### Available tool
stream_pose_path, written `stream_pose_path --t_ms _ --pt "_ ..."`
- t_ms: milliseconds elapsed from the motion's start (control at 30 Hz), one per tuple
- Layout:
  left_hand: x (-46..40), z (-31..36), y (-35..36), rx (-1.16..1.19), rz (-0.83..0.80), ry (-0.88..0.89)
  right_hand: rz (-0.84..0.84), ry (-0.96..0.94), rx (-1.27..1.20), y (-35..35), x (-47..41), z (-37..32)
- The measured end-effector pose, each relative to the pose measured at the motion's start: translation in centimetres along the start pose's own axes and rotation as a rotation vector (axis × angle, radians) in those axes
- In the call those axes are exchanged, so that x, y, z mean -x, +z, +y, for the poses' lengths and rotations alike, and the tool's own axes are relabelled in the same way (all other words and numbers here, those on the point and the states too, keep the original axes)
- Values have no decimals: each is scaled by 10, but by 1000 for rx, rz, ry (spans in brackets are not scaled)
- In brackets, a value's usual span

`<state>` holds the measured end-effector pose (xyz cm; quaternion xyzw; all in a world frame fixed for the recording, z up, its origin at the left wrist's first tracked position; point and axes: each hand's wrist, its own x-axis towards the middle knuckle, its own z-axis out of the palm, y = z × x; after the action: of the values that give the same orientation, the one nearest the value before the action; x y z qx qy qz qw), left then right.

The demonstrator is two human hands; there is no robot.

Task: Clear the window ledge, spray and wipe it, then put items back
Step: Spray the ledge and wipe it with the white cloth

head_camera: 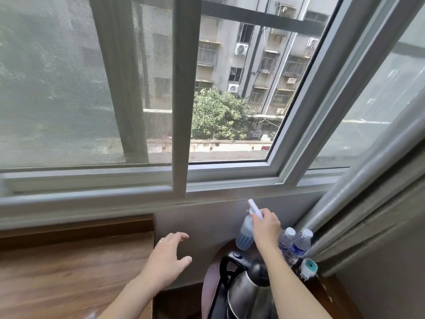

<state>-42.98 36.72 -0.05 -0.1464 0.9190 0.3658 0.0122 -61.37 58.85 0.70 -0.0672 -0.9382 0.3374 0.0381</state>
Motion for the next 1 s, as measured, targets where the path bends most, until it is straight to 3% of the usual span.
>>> stream_pose_path --t_ms 167,367,700,867,1000 --pt "-1 35 -16 87 -8 76 56 -186 -46 -48 40 -62" --pt "10 60 -56 228 27 115 -22 -374 -139 -79 115 -149" --pt "77 -45 -162 300 134 74 -254 -444 -348 -30 255 -258" --pt "121 -109 -211 306 128 73 -579 -477 -469 23 315 -280" --pt "160 -147 -244 333 78 65 -830 -396 -587 62 359 -305"
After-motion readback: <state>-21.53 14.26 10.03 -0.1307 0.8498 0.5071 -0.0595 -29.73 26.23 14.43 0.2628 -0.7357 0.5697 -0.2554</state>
